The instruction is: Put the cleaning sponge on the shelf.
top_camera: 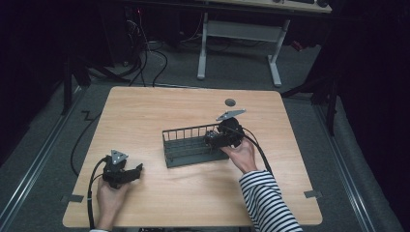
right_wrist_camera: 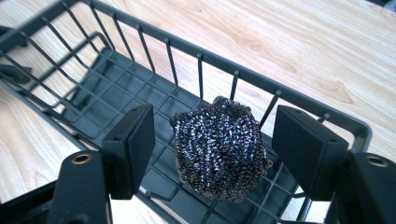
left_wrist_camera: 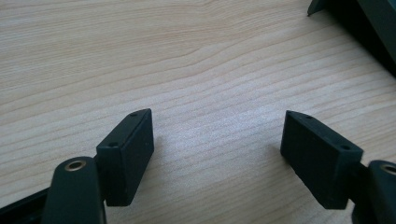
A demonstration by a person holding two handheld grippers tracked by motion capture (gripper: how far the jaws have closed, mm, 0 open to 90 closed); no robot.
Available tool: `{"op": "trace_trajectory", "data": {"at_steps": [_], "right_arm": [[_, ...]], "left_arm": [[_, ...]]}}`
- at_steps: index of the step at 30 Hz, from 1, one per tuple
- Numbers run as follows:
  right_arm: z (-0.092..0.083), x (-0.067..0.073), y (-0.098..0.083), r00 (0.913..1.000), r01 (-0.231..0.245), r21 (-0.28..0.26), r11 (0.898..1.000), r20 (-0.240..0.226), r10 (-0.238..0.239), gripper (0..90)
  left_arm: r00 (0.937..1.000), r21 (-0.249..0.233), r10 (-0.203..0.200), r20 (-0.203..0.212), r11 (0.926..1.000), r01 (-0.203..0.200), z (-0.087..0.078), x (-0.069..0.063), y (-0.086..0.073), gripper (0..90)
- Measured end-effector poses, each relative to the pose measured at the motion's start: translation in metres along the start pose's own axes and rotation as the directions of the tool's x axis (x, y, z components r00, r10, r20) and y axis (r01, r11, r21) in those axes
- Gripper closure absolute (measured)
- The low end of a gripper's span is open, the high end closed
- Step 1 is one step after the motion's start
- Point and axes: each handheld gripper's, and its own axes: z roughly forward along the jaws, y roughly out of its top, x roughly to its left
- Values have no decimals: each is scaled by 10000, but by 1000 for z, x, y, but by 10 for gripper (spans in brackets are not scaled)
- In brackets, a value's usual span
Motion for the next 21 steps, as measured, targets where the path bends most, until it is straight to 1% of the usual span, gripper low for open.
{"op": "trace_trajectory", "data": {"at_steps": [2,3,6,8,13,16,19,21], "right_arm": [[-4,-1,-1,9999,-87,-154,9998,-96,86,312],[-6,-1,-1,9999,-59,-268,9996,-118,56,318],[-11,0,-1,9999,120,-350,9993,-56,-122,329],[-15,0,-1,9999,141,-460,9988,-33,-143,335],[-27,-2,-4,10000,38,-771,9970,-41,-41,342],[-35,-5,-10,9997,-217,-1059,9941,-125,205,358],[-40,-8,-17,9994,-344,-1051,9939,-101,335,365],[-46,-10,-23,9987,-501,-1306,9902,-135,487,375]], "left_arm": [[10000,-2,0,0,10000,0,0,0,0,263],[10000,1,1,2,10000,-1,0,0,0,263],[10000,-1,1,1,10000,-1,0,0,0,263],[10000,0,1,3,10000,-1,0,0,0,263],[10000,1,2,2,10000,-2,0,0,0,263],[10000,-1,1,0,10000,-1,0,0,0,263],[10000,-1,2,0,10000,-2,0,0,0,263],[10000,-1,0,0,10000,0,0,0,0,263]]}}
